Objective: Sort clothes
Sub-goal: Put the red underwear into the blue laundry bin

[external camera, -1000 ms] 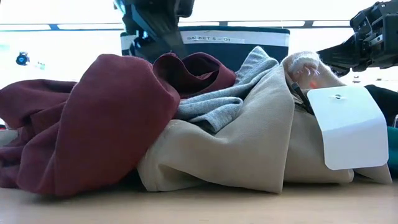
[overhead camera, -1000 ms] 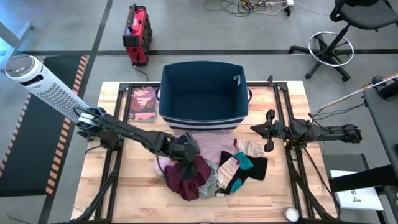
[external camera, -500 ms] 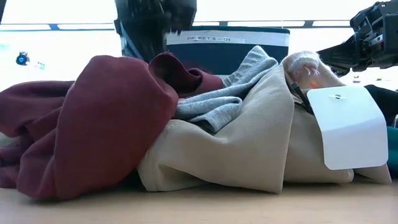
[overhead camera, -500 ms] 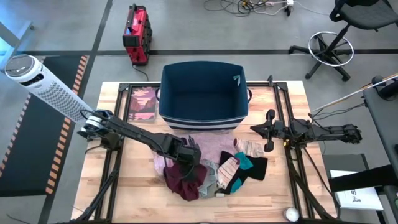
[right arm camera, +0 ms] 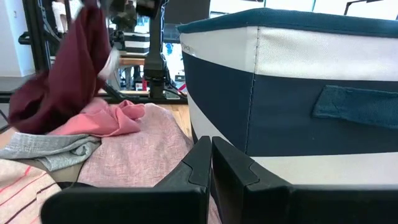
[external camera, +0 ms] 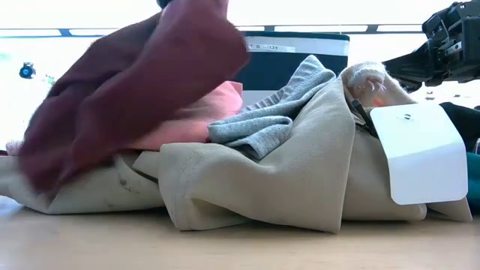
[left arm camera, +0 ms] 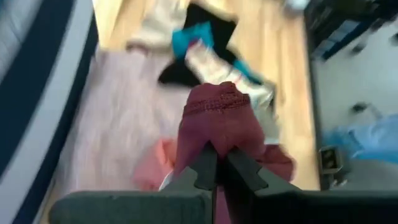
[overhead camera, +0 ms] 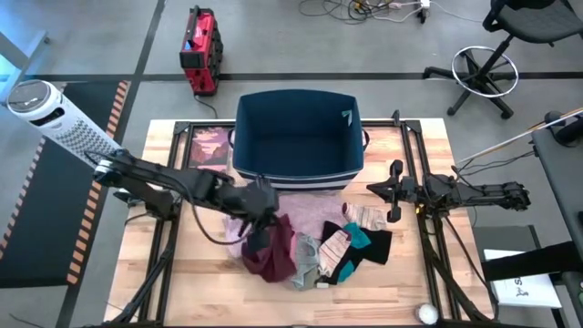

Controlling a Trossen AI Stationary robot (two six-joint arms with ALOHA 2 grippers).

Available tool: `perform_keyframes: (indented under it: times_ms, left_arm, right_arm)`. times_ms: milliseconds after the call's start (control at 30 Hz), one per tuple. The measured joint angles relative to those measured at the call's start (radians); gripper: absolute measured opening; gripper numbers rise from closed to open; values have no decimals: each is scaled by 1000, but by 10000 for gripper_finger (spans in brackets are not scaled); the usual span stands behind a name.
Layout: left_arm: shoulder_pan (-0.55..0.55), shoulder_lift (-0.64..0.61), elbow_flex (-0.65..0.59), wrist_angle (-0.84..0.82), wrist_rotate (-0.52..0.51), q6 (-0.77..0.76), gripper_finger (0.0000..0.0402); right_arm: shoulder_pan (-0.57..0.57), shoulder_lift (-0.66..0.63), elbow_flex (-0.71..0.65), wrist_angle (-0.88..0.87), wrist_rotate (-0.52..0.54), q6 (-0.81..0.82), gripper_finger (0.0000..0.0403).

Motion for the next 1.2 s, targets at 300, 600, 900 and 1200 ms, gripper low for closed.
perform_keyframes:
  times_ms: [300,600,900,1200]
  left_arm:
    - [33,-134,0,311,-45,-62,0]
    - [84,-184,1,660,-299,31,0]
    - [249,-150,-1,682,-364,47,0]
    - [441,-146,-1,596,-251,117,0]
  right_arm:
    - [0,0,0,0,0,0,0]
    - [0,0,0,0,0,-18,0]
    - [0,0,0,0,0,-8,0]
    - [0,0,0,6,0,278,0]
